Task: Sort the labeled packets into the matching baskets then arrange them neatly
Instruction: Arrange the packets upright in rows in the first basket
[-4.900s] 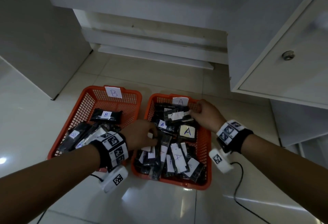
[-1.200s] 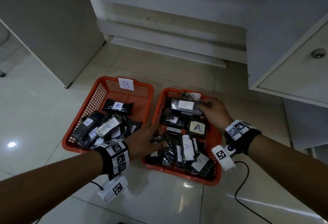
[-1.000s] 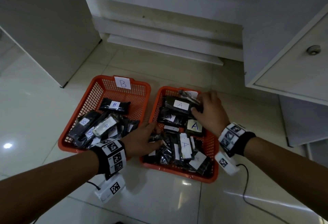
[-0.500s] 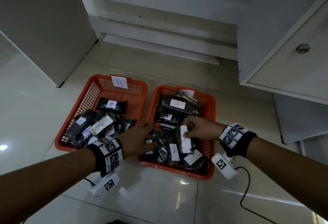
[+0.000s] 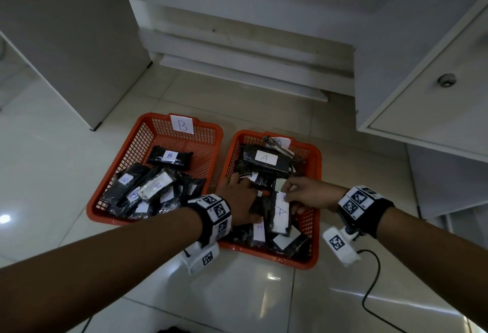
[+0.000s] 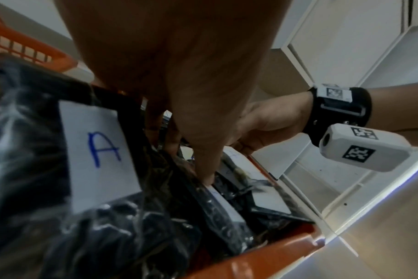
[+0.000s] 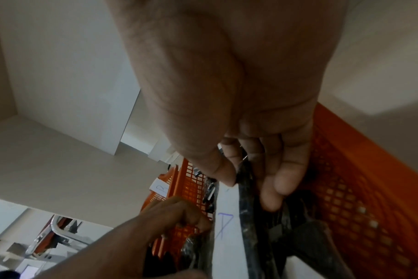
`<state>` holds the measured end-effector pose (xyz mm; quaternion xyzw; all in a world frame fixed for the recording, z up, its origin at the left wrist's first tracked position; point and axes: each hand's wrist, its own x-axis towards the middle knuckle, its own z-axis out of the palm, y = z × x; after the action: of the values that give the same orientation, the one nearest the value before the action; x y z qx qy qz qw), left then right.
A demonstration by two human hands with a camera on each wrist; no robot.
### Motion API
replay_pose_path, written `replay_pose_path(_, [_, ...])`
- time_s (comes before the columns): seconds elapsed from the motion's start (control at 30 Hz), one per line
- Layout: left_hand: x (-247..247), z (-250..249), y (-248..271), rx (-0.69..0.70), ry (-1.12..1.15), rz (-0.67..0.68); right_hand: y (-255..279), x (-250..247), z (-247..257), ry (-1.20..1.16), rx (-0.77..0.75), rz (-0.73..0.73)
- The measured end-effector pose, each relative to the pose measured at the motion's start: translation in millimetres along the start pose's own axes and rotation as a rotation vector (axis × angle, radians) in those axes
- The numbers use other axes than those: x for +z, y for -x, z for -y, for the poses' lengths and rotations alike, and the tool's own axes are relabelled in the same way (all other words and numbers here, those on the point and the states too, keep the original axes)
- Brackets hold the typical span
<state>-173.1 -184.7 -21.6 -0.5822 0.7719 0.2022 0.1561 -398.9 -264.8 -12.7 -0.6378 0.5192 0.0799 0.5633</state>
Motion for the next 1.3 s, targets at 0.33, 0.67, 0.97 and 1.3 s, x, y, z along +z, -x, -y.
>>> replay_pose_path(0.33, [-41,46,12,-0.058,0.571,0.011,14,-23,-9,0.341,-0.102,-0.123])
replay_pose_path(0.67, [-52,85,11,-0.31,0.873,-0.479,-9,16,12,0.519,-0.239,-0.084])
replay_pose_path(0.97, [-48,82,10,-0.328,0.908,-0.532,-43,13,14,0.936,-0.337,0.032])
replay_pose_path(1.3, [-50,85,12,-0.334,0.946,-0.545,-40,-6,14,0.816,-0.46,0.117])
